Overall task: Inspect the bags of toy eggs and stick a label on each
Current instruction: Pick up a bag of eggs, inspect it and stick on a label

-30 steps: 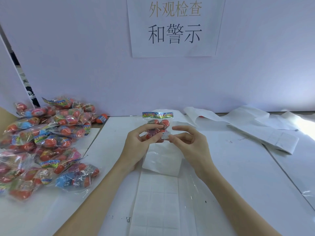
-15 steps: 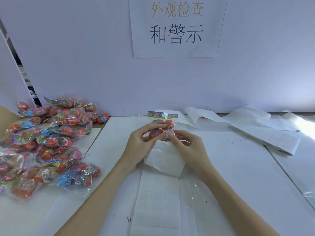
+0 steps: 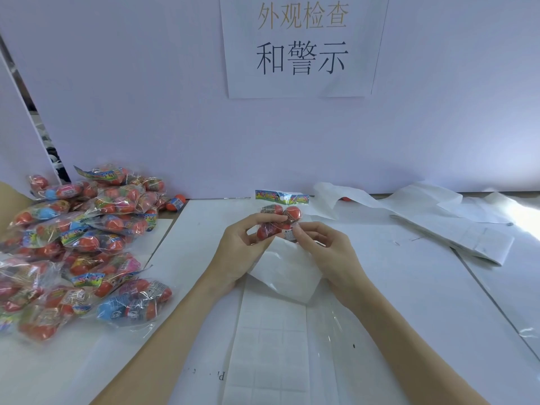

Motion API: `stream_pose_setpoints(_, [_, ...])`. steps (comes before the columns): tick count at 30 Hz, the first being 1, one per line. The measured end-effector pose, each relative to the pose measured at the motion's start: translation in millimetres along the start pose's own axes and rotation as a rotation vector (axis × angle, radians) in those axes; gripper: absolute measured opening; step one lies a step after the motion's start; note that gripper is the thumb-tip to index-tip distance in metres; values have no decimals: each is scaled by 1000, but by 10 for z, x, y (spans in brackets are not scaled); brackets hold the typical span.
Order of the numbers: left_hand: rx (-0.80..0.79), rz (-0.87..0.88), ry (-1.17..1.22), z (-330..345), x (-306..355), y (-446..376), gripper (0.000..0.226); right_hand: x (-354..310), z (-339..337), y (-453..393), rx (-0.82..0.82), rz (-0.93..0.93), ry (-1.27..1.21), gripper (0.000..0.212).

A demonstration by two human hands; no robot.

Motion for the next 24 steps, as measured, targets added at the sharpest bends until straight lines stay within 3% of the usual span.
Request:
stream_pose_setpoints(2, [6, -1, -12, 1, -3, 0, 30, 10, -8, -10, -44, 24, -27, 4])
stream_pose_setpoints(7, [-5, -2, -14, 4, -9, -2, 29, 23, -20, -23, -106, 80, -68, 16])
stream_pose_setpoints(14, [-56, 17, -84, 24, -8, -2, 28, 10, -34, -12, -56, 64, 37, 31])
stream_pose_setpoints(17, [0, 49, -132, -57, 82, -20, 34, -76, -195, -6, 77, 11, 16, 32])
stream_pose_setpoints(19, [122, 103, -319, -236, 157, -38, 38, -187, -314, 22, 140, -48, -15, 36])
stream_pose_setpoints(21, [215, 174, -693, -470, 263, -34, 38, -330, -405, 59, 83, -82, -161, 35])
stream_pose_setpoints(22, [240, 204, -938, -586, 325, -22, 35, -416, -423, 86, -48, -96, -346, 30])
stream_pose_setpoints(24, [267, 173, -1391, -805, 394, 8, 36, -690, -399, 274, -525, -165, -815, 27])
Point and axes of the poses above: each hand's wrist, its own y-axis away from the middle knuckle, its own z-axis out of the palm, x = y × z, the point moved 7 cm from there along -y, towards the middle knuckle, and after that the axes turned 15 degrees about z, right-handed, at the moved point
